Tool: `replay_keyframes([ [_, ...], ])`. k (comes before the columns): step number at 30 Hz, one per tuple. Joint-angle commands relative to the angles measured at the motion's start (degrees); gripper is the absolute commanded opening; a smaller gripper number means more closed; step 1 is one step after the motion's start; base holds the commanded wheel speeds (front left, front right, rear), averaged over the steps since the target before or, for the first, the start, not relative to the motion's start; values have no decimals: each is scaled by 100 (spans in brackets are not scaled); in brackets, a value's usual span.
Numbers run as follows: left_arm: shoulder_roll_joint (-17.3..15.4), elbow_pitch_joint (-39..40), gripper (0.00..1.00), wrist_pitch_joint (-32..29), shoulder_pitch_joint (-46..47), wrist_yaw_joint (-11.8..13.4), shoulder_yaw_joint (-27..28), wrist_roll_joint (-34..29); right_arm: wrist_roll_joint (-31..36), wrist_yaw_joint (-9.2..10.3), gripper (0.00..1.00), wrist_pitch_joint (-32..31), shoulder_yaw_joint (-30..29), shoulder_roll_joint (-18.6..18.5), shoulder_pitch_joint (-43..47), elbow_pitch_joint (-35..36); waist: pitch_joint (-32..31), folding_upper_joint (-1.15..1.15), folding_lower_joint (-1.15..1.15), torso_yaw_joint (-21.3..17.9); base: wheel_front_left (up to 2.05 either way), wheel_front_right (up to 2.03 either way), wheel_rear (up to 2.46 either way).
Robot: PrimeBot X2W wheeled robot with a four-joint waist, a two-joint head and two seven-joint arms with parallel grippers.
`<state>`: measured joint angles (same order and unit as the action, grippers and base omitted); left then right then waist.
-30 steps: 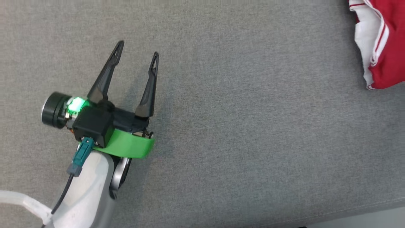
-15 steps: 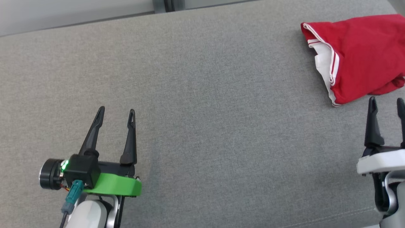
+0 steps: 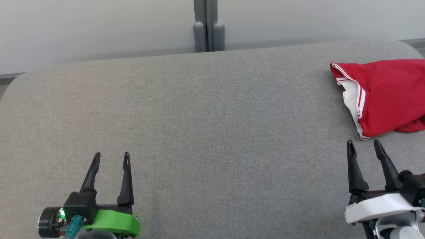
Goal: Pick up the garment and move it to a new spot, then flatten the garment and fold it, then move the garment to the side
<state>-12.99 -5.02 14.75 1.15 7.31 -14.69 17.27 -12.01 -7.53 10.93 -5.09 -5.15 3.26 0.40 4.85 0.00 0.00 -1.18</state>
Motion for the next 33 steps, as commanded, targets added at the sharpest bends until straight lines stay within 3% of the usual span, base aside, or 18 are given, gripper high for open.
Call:
replay_keyframes([
  [1, -23, -36, 100, 28, -136, -15, 11, 30, 36, 9, 100, -43, 18, 13, 157, 67, -352, 0, 0, 282, 0, 0, 0],
  [17, -49, -255, 100, 40, -643, -79, -13, 137, 114, 9, 100, -396, 193, 185, 990, 615, -772, 0, 0, 151, 0, 0, 0],
  [33, -18, -430, 100, 45, -673, -64, -5, 221, 181, 9, 100, -416, 237, 216, 1117, 698, -839, 0, 0, 130, 0, 0, 0],
])
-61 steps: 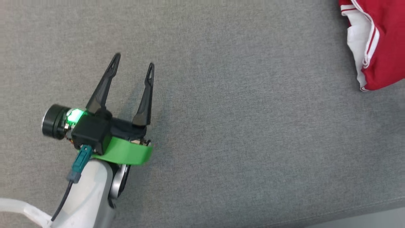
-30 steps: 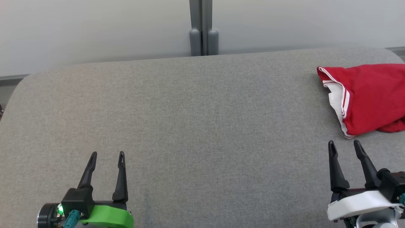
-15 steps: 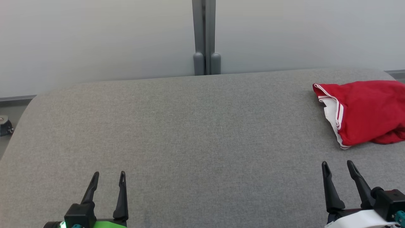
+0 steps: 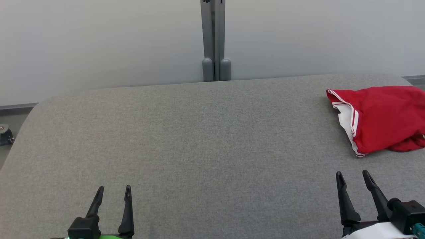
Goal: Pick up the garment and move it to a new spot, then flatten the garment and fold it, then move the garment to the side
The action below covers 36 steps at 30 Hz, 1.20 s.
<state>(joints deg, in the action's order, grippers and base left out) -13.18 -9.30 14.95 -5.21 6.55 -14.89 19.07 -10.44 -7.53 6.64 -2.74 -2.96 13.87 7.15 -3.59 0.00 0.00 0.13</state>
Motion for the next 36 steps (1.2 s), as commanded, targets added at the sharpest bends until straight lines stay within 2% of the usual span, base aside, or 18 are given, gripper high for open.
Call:
replay_keyframes([
  [1, 1, -5, 100, 27, -25, 11, 16, 43, 33, 9, 100, 21, 1, -1, 50, 19, 12, 0, 0, -3, 0, 0, 0],
  [14, 26, -25, 100, 29, 89, 30, 4, 27, -2, 9, 100, 65, 61, 3, -22, -49, 50, 0, 0, 30, 0, 0, 0],
  [15, 25, -35, 0, -2, 11, 3, -1, 18, -1, 0, 0, 37, 64, 5, -3, -55, 51, 0, 0, 31, 0, 0, 0],
  [18, 63, -159, 0, -31, -24, -4, -26, 35, -18, 0, 0, 26, 74, 28, 3, -187, 52, 0, 0, 31, 0, 0, 0],
  [36, 263, -254, 0, -493, 264, -329, 441, 1744, -2037, 1, 0, -160, 121, -90, -466, -625, 98, 0, 0, 25, 0, 0, 0],
])
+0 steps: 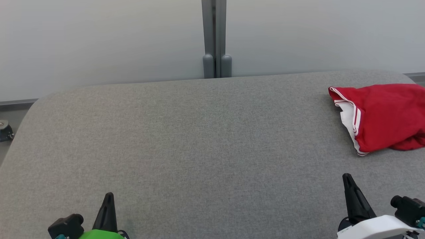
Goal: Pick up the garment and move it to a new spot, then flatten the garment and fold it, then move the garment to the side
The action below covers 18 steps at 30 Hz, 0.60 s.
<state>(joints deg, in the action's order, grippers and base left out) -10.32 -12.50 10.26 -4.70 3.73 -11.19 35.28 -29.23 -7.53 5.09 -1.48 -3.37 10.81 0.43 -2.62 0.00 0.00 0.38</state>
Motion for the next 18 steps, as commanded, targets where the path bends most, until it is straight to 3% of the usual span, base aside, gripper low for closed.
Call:
replay_keyframes([
  [1, -12, 60, 0, -49, 230, -63, 97, 217, -268, 1, 0, -17, -5, -55, -187, 22, 4, 0, 0, 0, 0, 0, 0],
  [18, 149, 23, 0, -415, 447, -315, 475, 1524, -1779, 2, 0, -200, -14, -113, -548, -310, 48, 0, 0, -6, 0, 0, 0],
])
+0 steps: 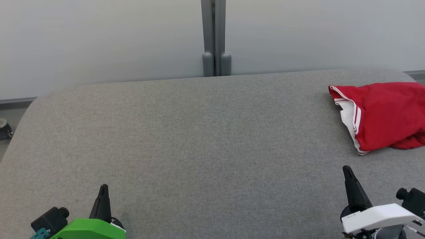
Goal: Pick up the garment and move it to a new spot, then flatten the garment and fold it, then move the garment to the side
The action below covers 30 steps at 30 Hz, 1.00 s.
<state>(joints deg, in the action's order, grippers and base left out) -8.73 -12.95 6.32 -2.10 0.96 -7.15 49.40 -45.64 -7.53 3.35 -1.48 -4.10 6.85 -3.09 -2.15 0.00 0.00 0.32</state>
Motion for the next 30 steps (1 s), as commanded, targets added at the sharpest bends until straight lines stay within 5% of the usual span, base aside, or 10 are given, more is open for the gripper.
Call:
replay_keyframes([
  [1, -4, 66, 0, -40, 195, -52, 89, 174, -208, 2, 0, -33, -16, -42, -167, 26, 3, 0, 0, 0, 0, 0, 0],
  [30, 225, -2, 0, -545, 487, -392, 612, 1916, -2183, 4, 0, -329, -91, -75, -658, -434, 79, 0, 0, -11, 0, 0, 0],
])
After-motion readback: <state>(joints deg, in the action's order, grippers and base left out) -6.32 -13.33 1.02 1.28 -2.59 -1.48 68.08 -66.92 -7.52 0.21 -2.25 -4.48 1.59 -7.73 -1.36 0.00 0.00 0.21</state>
